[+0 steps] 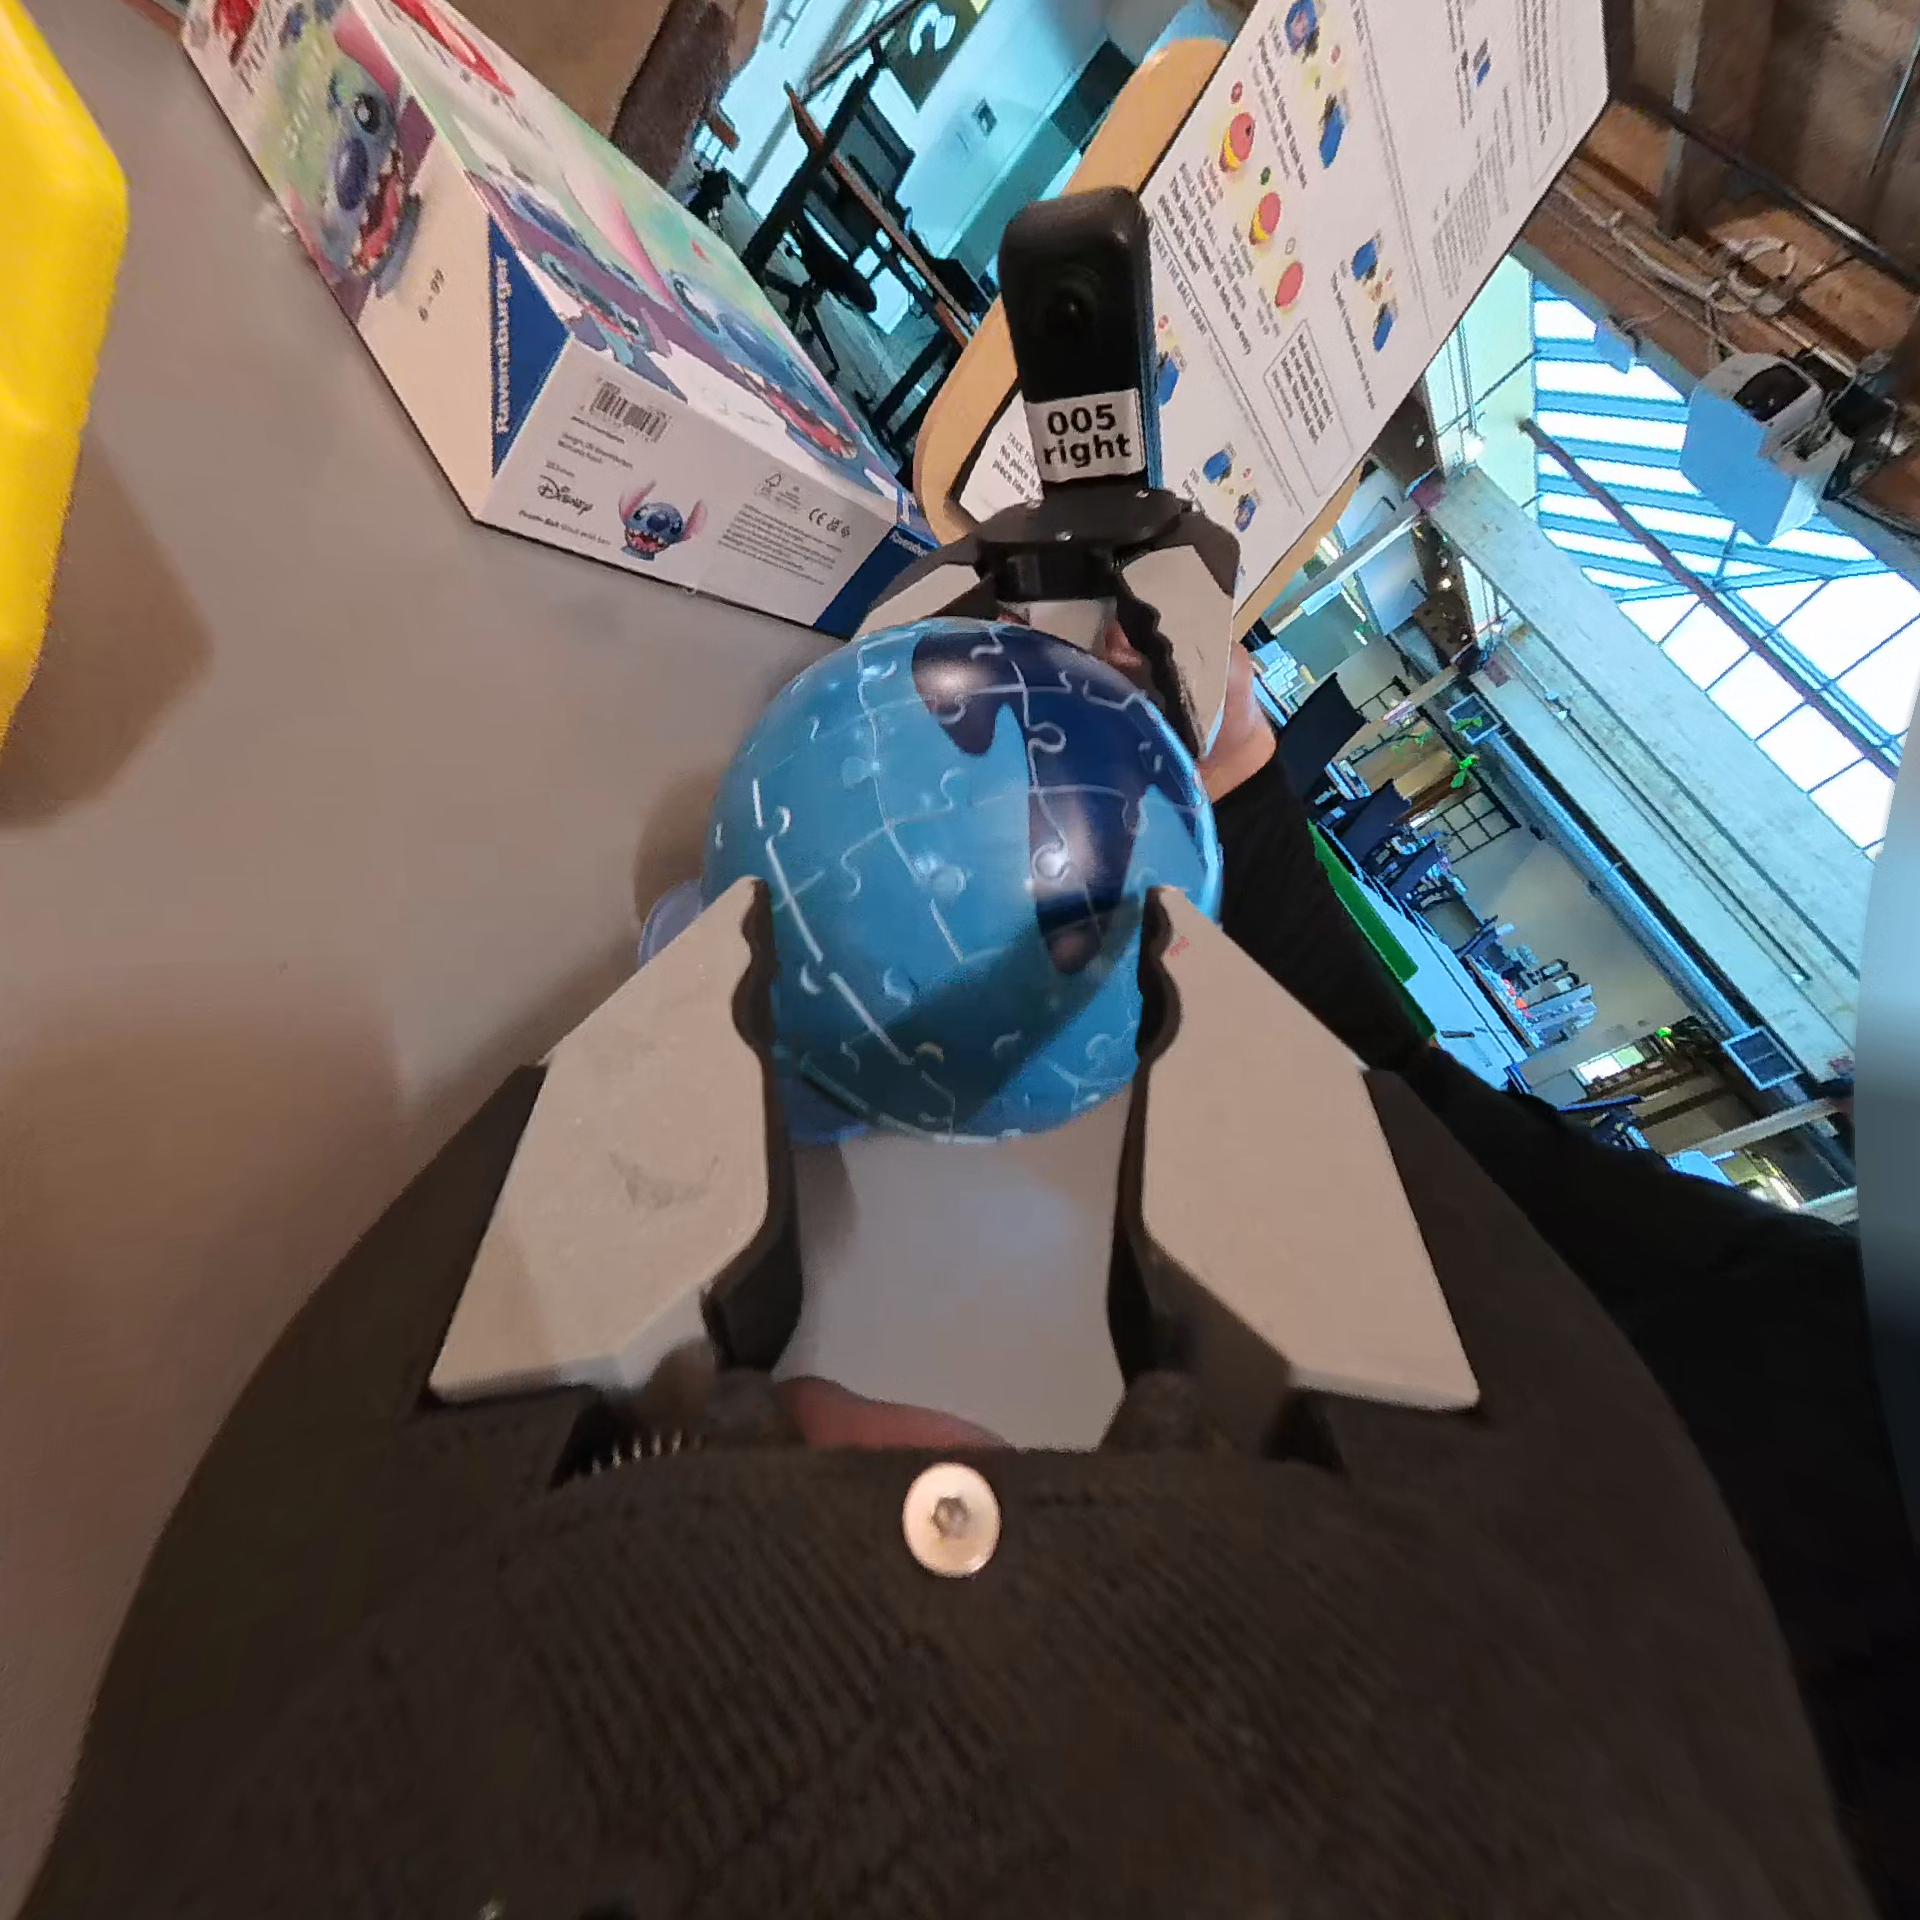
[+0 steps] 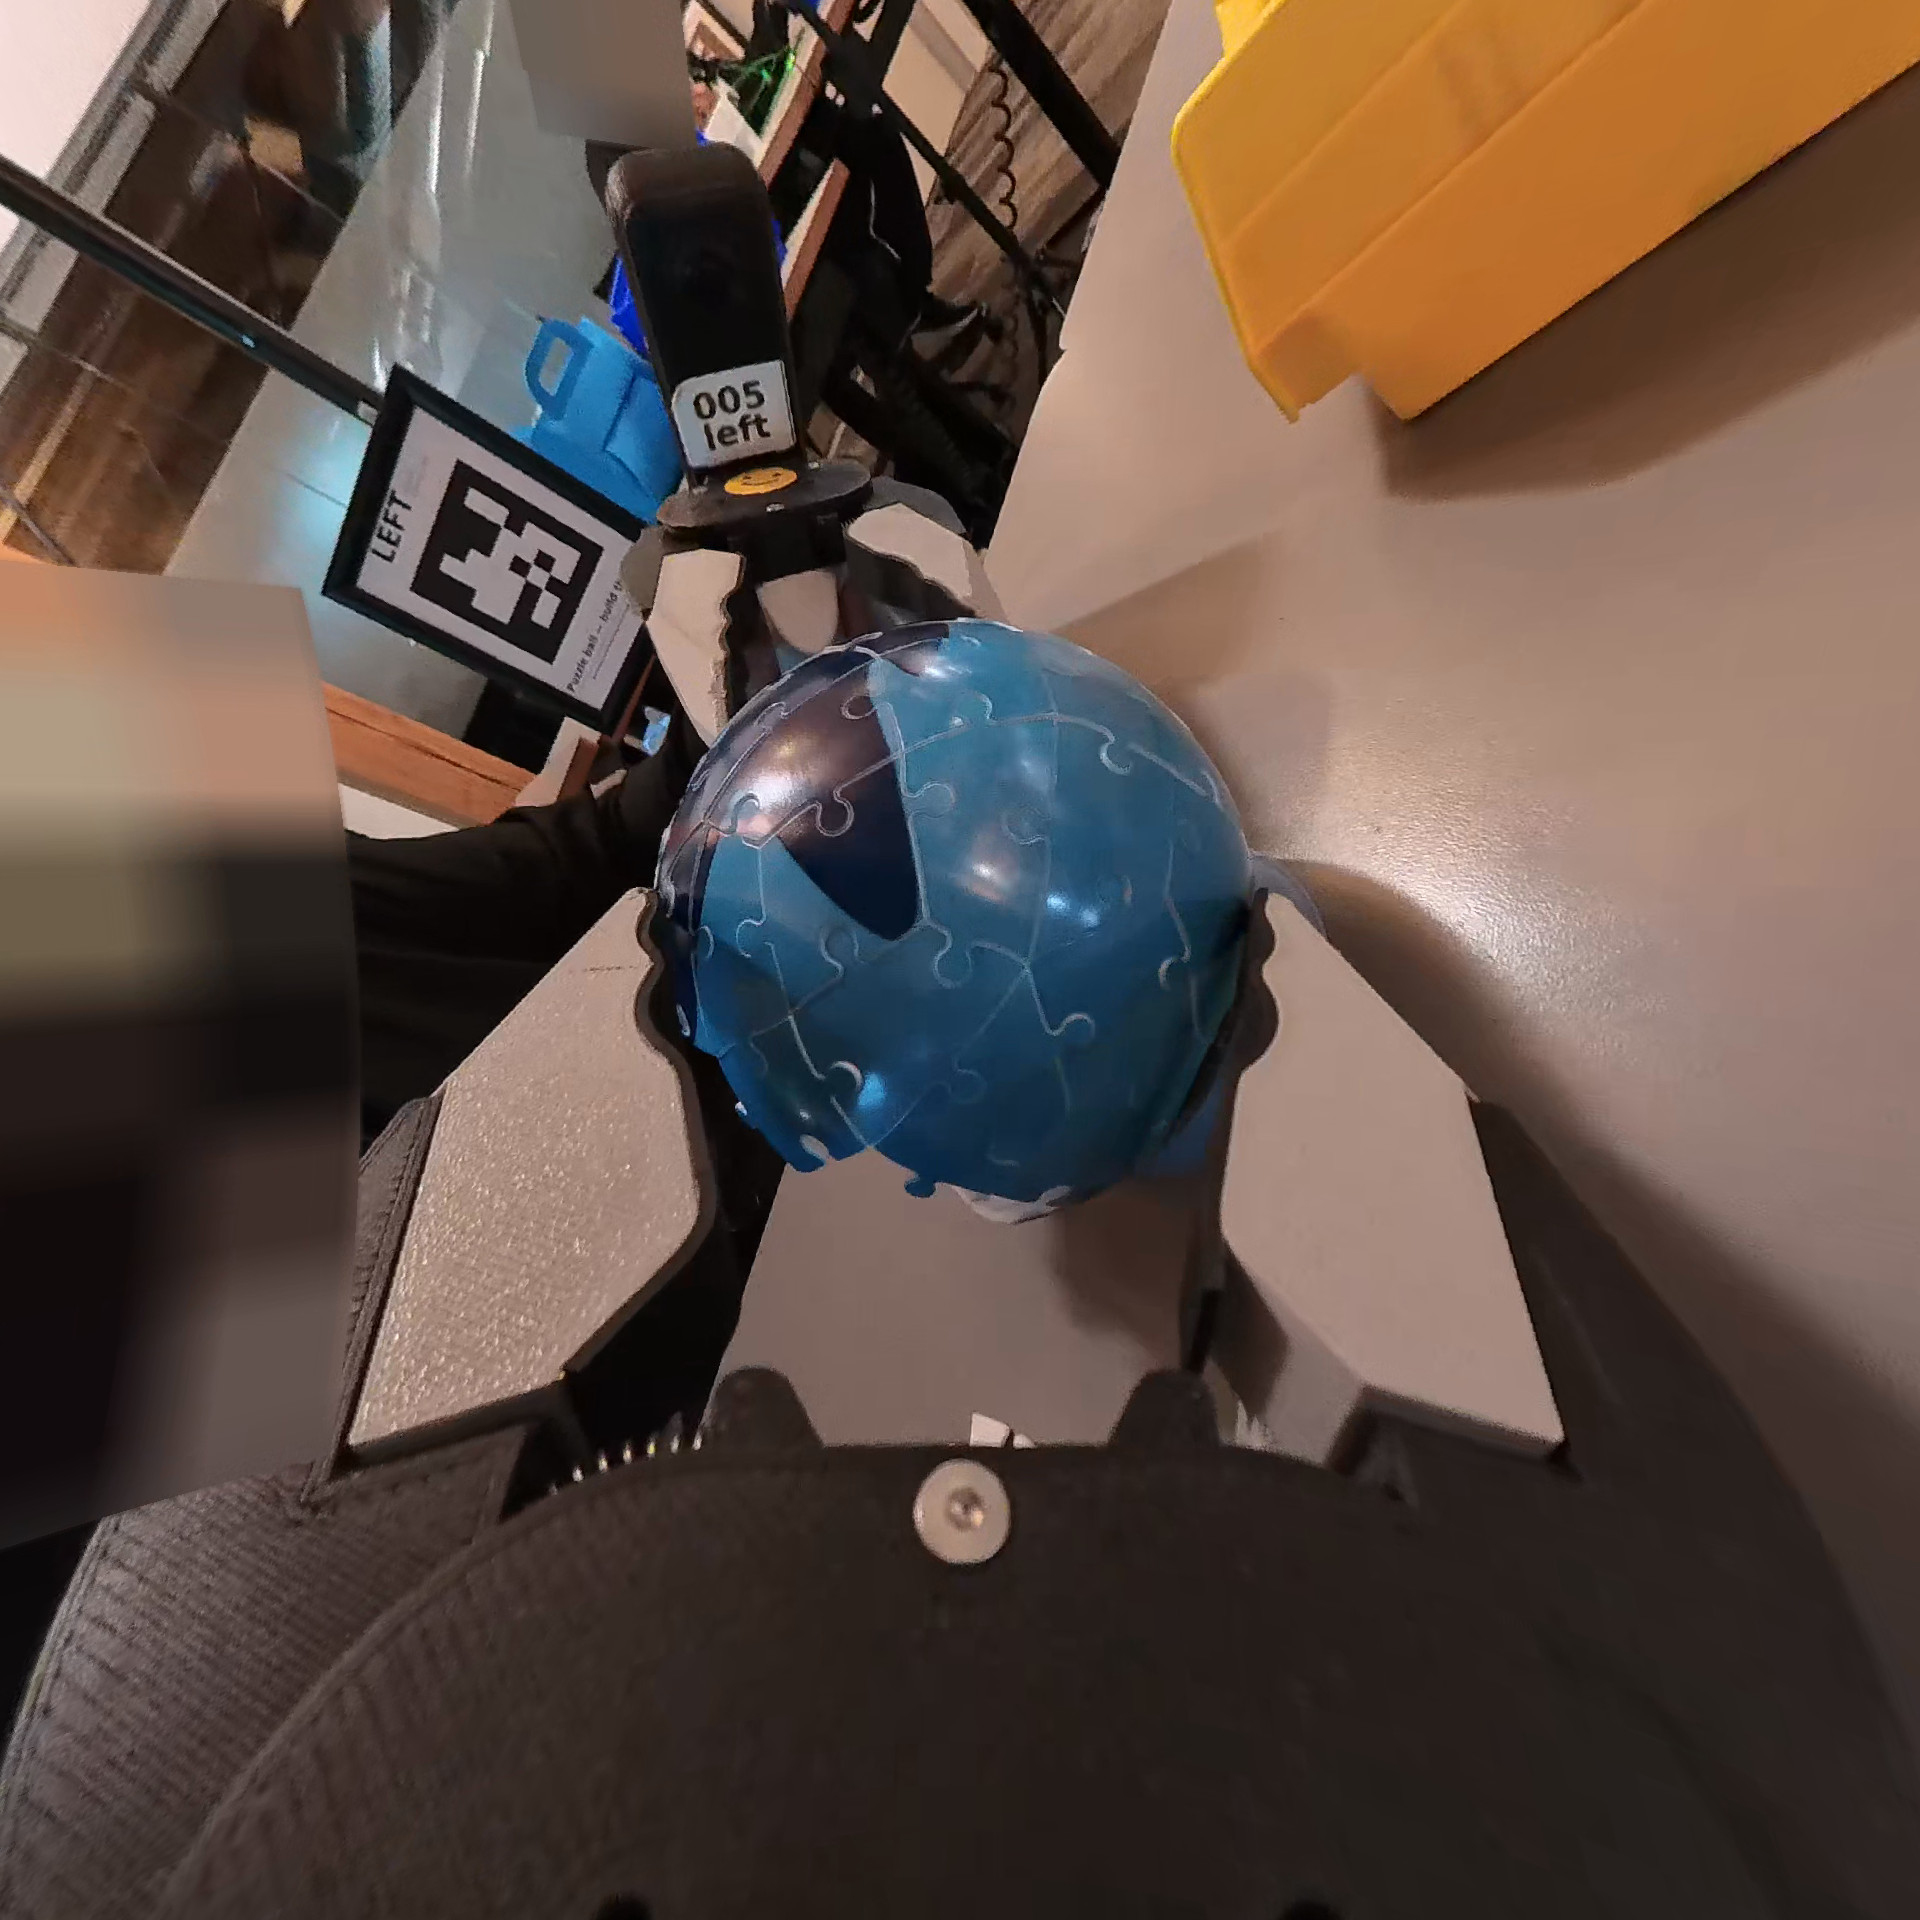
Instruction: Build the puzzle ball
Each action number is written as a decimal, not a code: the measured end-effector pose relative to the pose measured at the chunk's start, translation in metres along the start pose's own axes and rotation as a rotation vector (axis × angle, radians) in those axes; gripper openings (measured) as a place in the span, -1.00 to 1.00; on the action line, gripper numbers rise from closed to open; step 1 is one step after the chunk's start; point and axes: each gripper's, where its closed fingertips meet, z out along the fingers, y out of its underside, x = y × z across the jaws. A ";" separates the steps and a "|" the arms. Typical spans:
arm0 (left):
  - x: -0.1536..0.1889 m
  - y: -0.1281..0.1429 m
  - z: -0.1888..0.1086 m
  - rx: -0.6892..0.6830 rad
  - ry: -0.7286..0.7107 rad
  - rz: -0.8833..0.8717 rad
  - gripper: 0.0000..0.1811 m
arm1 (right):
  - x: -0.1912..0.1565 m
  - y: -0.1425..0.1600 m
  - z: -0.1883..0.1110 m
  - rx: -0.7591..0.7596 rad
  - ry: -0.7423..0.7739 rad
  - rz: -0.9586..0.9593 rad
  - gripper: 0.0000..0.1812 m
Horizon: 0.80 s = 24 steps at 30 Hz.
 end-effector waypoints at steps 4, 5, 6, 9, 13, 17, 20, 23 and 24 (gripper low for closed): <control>-0.009 0.012 -0.014 -0.029 -0.047 0.017 -0.15 | 0.003 0.001 -0.003 0.006 0.011 -0.004 0.14; -0.009 0.017 -0.014 -0.052 -0.043 0.009 -0.12 | 0.004 0.000 -0.003 0.004 0.018 -0.006 0.14; -0.008 0.022 -0.013 -0.074 -0.034 0.002 -0.09 | 0.005 0.000 -0.003 0.004 0.022 -0.008 0.15; 0.000 0.029 -0.006 -0.105 -0.002 -0.006 -0.05 | 0.005 0.001 -0.002 0.004 0.015 -0.001 0.16; 0.001 0.028 0.004 -0.102 -0.011 -0.003 -0.07 | 0.004 0.002 -0.002 -0.005 0.026 -0.008 0.16; -0.002 0.023 0.008 -0.098 -0.037 0.029 -0.09 | 0.002 0.004 -0.001 -0.026 0.069 -0.062 0.18; -0.003 0.020 0.011 -0.096 -0.039 0.047 -0.08 | 0.003 0.003 -0.001 -0.026 0.094 -0.077 0.22; -0.004 0.017 0.014 -0.090 -0.024 0.044 -0.08 | 0.005 0.001 -0.003 -0.015 0.103 -0.075 0.22; -0.004 0.017 0.015 -0.090 -0.021 0.051 -0.08 | 0.005 0.000 -0.005 -0.013 0.108 -0.080 0.22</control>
